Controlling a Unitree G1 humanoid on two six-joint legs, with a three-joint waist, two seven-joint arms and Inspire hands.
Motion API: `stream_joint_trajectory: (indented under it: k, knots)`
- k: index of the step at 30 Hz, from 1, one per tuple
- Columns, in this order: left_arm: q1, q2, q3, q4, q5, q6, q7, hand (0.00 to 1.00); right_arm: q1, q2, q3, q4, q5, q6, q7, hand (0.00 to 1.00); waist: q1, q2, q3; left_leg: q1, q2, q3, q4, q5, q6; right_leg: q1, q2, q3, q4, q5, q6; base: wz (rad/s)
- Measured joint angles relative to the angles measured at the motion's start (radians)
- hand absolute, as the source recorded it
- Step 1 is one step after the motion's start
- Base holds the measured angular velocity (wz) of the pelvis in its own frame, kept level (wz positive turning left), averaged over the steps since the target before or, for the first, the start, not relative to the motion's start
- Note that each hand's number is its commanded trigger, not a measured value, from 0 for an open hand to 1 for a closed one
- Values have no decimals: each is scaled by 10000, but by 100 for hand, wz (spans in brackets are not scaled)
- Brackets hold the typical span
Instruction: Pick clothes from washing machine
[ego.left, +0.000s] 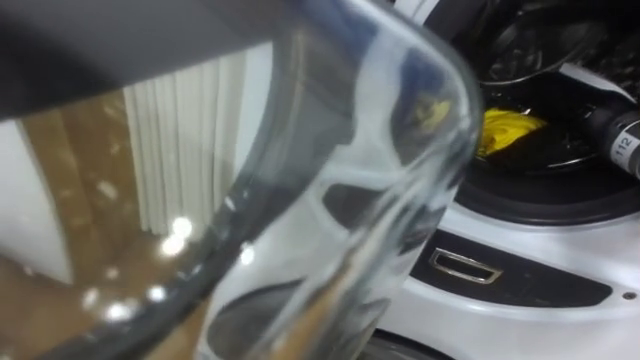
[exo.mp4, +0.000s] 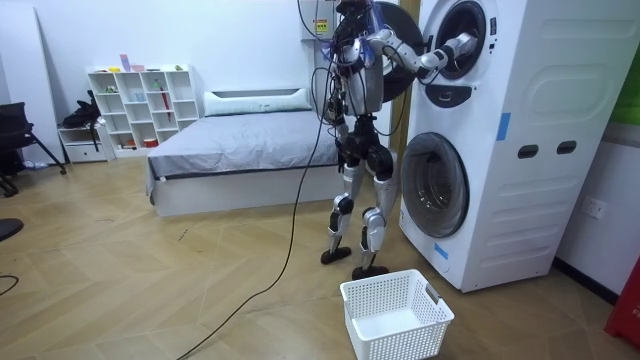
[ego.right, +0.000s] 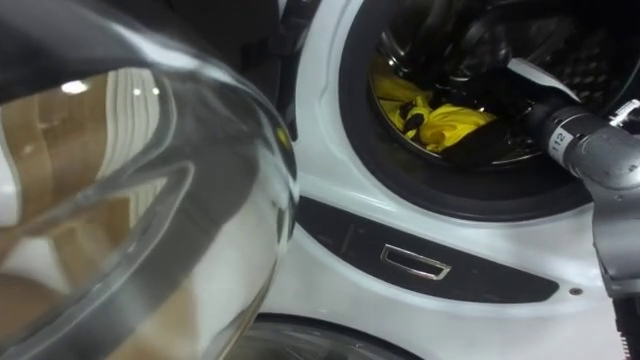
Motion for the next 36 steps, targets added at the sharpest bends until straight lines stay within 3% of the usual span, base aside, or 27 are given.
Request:
stream_joint_trajectory:
  k: [9, 18, 20, 22, 23, 26, 29, 31, 32, 36]
  knots:
    - [-163, 28, -130, 247, -203, -2, 23, 0, 178, 5, 105, -784, -228, 183, -107, 100, 36, -71, 66, 86, 17, 155, -102, 0, -1, -36, 42, 82, 2, 1, 0, -4]
    - [16, -117, -88, 380, -200, -319, 598, 0, 613, 192, 167, -4085, -275, 396, -601, 100, -106, 46, 70, -67, 48, 705, -105, 0, -6, -498, 132, 573, 211, 27, -41, -18]
    - [187, -194, -22, 460, -206, -487, 924, 0, 1026, 281, -97, -5446, 598, 346, -955, 100, -250, 116, 28, -3, 59, 727, -61, 2, -7, -413, 134, 617, 187, 26, -40, -4]
    - [282, -221, 6, 576, -199, -649, 1135, 0, 1500, 545, -377, -6493, 1125, 266, -1318, 100, -278, 209, 41, 83, 70, 756, -53, 2, -8, -324, 134, 640, 166, 26, -40, 0]
    - [376, -229, 1, 634, -187, -723, 1250, 0, 1830, 806, -481, -7115, 1308, 78, -1559, 100, -374, 248, 28, 124, 78, 775, -53, 2, -8, -275, 132, 640, 158, 26, -40, 0]
    - [630, -363, 9, 641, -171, -750, 1410, 0, 2972, 1101, -708, -7984, 1644, -361, -1923, 100, -664, 382, -23, 221, 68, 905, -54, 1, -8, -184, 122, 644, 155, 28, -37, 0]
    - [895, -489, 0, 730, -187, -750, 1564, 0, 3673, 1392, -815, -8087, 2178, -382, -2171, 100, -930, 639, -32, 311, 41, 1078, -74, -4, -6, -193, 117, 788, 183, 56, -13, -18]
    - [1014, -518, 0, 779, -186, -748, 1628, 0, 3782, 1564, -863, -8087, 2386, -380, -2336, 100, -1191, 815, -66, 311, 66, 1083, -143, -60, -18, -259, 125, 866, 235, 71, -22, -9]
    - [1124, -540, 3, 805, -185, -757, 1632, 0, 3793, 1604, -1000, -8090, 2572, -386, -2438, 100, -1325, 903, -44, 305, 64, 1140, -139, -78, -21, -340, 133, 932, 360, 66, -33, -9]
    - [1162, -522, 5, 985, -177, -834, 1695, 0, 4095, 1609, -1618, -8216, 3288, -469, -2868, 100, -1415, 974, -67, 272, 69, 1198, -106, -73, -50, -423, 164, 1078, 462, 27, -90, -9]
